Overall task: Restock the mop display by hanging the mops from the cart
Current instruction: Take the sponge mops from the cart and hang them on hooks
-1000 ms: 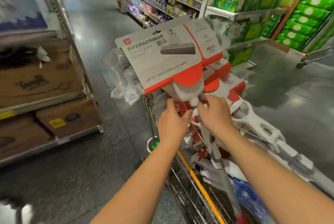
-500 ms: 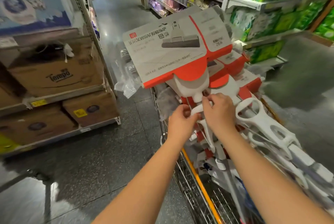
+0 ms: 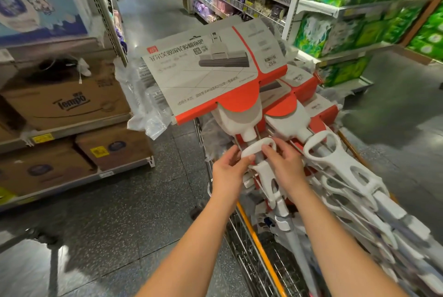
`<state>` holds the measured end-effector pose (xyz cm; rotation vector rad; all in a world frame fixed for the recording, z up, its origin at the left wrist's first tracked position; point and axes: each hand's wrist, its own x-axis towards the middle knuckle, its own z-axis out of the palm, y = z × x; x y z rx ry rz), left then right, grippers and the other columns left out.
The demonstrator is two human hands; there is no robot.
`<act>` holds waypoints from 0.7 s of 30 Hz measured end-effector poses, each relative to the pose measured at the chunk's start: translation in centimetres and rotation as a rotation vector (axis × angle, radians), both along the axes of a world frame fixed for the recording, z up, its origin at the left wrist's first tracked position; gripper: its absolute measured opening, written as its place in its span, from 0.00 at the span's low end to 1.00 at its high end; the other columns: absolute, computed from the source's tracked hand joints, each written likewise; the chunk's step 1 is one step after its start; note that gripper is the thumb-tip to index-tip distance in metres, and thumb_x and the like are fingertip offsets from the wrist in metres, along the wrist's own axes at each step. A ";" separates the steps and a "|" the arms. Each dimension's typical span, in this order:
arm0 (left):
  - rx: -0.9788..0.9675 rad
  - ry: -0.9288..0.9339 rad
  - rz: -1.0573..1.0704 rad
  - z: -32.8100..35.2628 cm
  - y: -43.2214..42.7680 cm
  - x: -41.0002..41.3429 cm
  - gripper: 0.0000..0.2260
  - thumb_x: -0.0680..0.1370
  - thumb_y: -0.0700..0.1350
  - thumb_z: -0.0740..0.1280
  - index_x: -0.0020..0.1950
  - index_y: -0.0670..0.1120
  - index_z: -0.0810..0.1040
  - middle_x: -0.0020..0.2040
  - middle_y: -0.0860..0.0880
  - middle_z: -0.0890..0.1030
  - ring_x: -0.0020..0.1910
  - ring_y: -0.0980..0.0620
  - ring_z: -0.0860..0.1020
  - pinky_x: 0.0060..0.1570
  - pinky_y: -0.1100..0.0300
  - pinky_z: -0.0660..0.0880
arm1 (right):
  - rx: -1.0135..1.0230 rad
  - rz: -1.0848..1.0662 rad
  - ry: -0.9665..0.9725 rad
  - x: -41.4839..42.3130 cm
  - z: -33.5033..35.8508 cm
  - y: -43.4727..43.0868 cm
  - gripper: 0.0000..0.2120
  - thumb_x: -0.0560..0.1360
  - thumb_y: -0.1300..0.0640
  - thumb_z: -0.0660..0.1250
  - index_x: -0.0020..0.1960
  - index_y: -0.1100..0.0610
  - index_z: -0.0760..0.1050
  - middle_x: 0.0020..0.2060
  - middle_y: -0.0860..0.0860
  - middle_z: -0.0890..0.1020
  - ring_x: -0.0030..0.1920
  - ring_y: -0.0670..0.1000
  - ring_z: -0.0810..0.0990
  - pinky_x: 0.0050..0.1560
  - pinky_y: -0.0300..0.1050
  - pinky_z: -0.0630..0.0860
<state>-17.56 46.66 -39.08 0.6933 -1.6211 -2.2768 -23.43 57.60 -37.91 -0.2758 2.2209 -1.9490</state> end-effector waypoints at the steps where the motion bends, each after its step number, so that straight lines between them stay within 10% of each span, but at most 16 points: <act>1: 0.019 0.011 0.011 0.0 0.1 0.1 0.21 0.74 0.35 0.71 0.67 0.42 0.73 0.53 0.45 0.83 0.50 0.52 0.81 0.55 0.57 0.78 | 0.011 0.011 -0.015 0.0 -0.1 0.1 0.07 0.77 0.58 0.66 0.53 0.49 0.79 0.50 0.46 0.82 0.53 0.46 0.79 0.54 0.38 0.75; 9: 0.064 0.113 -0.024 1.0 -0.5 0.7 0.15 0.75 0.30 0.67 0.49 0.51 0.79 0.37 0.58 0.84 0.37 0.63 0.80 0.42 0.68 0.78 | -0.026 0.114 -0.038 0.2 0.8 0.0 0.08 0.80 0.58 0.62 0.54 0.45 0.74 0.53 0.48 0.80 0.57 0.50 0.78 0.62 0.51 0.73; 21: 0.209 0.160 -0.114 5.8 -1.8 -1.8 0.23 0.75 0.36 0.70 0.69 0.41 0.72 0.55 0.46 0.82 0.53 0.49 0.80 0.57 0.54 0.76 | -0.212 -0.092 0.018 0.7 6.5 -1.4 0.09 0.79 0.64 0.61 0.49 0.56 0.79 0.38 0.46 0.84 0.39 0.42 0.82 0.39 0.34 0.77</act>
